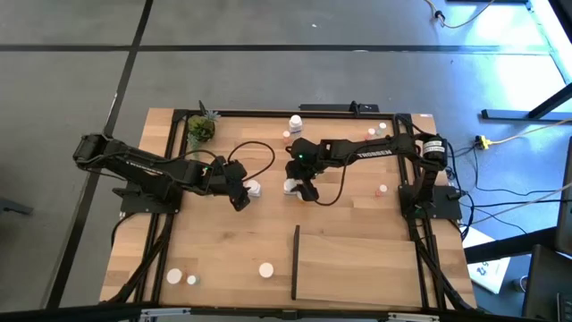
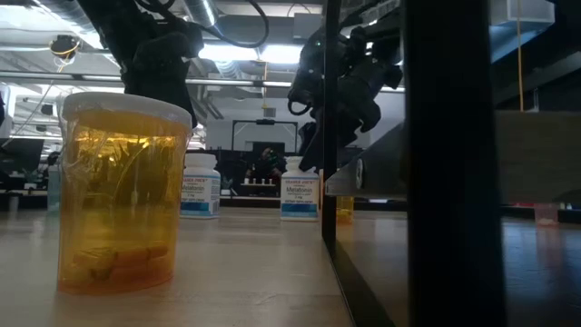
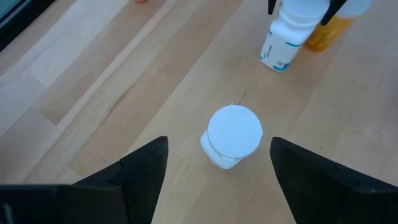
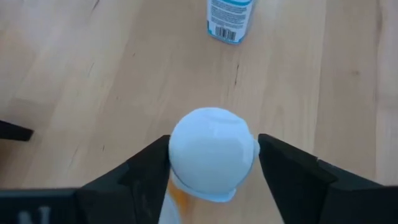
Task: Pick and place medicine bottles onto shelf by color
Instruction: Put the middle white pill bottle on the shelf
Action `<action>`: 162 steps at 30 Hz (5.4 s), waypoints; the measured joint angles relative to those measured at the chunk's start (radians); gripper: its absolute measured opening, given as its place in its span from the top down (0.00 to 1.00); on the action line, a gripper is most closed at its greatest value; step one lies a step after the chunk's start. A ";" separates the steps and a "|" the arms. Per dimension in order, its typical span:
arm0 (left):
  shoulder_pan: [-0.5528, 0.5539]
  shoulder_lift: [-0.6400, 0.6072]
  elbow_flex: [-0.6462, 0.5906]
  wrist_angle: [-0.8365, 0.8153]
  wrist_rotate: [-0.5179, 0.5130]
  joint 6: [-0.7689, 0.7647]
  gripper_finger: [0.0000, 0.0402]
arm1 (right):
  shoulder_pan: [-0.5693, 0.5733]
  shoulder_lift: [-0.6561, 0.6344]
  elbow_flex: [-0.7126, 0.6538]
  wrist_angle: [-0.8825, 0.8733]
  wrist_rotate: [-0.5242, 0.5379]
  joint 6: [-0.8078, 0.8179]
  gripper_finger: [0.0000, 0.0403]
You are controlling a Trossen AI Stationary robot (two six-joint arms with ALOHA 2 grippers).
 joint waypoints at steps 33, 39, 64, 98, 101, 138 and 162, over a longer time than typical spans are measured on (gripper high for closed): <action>0.000 0.000 0.000 0.001 0.004 0.064 0.31 | 0.045 -0.321 0.066 -0.333 0.109 0.214 0.54; 0.000 0.000 0.000 0.047 0.035 0.120 0.31 | 0.121 -0.427 0.090 -0.413 0.131 0.329 0.54; -0.084 0.000 0.167 0.166 0.093 0.228 0.31 | 0.567 -0.532 0.039 -0.608 0.282 0.673 0.53; -0.184 0.000 0.295 0.164 -0.029 0.227 0.31 | 0.790 -0.563 -0.230 -0.202 0.371 0.886 0.52; -0.184 0.000 0.295 0.164 -0.029 0.227 0.31 | 0.837 -0.573 -0.230 -0.214 0.382 0.931 0.52; -0.183 0.000 0.295 0.164 -0.030 0.217 0.31 | 1.134 -0.549 -0.211 -0.493 0.603 1.210 0.52; -0.183 0.000 0.295 0.151 -0.030 0.207 0.31 | 0.720 -0.388 -0.161 -0.097 0.455 0.613 0.52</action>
